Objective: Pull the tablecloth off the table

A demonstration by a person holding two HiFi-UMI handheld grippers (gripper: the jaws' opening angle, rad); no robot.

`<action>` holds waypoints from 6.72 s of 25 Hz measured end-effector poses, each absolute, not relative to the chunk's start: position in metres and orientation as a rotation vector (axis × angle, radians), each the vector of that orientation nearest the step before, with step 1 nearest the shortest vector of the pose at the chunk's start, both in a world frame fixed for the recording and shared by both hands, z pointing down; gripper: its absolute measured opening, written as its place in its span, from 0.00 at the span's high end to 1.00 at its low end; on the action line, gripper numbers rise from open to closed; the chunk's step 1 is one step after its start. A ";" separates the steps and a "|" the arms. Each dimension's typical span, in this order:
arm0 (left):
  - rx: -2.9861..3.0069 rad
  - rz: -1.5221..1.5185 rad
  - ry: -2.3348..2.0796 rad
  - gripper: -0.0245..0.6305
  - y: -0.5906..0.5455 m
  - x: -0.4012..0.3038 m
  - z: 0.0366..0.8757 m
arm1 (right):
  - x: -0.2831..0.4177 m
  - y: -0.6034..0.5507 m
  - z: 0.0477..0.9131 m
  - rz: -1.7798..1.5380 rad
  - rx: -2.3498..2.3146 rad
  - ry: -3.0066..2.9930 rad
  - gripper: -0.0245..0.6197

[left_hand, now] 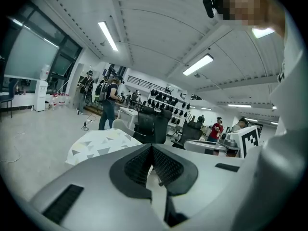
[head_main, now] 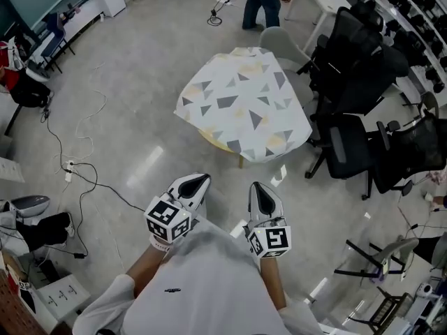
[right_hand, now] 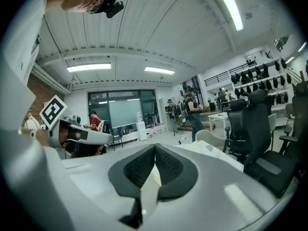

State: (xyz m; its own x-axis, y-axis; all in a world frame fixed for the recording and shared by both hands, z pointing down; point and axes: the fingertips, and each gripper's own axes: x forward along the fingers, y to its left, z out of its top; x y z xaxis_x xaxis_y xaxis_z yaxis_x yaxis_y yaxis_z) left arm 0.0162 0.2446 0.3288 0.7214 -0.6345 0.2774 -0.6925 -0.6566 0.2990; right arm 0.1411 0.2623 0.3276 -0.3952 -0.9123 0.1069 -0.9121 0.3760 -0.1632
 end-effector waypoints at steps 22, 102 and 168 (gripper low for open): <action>2.547 0.154 -0.957 0.95 -0.002 -0.056 0.300 | 0.051 0.008 0.289 -0.275 -1.731 2.661 0.97; 1.565 0.187 -1.262 0.77 -0.073 -0.098 0.679 | 0.016 -0.052 0.540 -0.863 -1.452 3.091 0.97; 2.705 -0.459 -0.819 0.95 -0.078 -0.001 0.052 | 0.162 -0.035 0.080 0.343 -1.910 2.931 0.95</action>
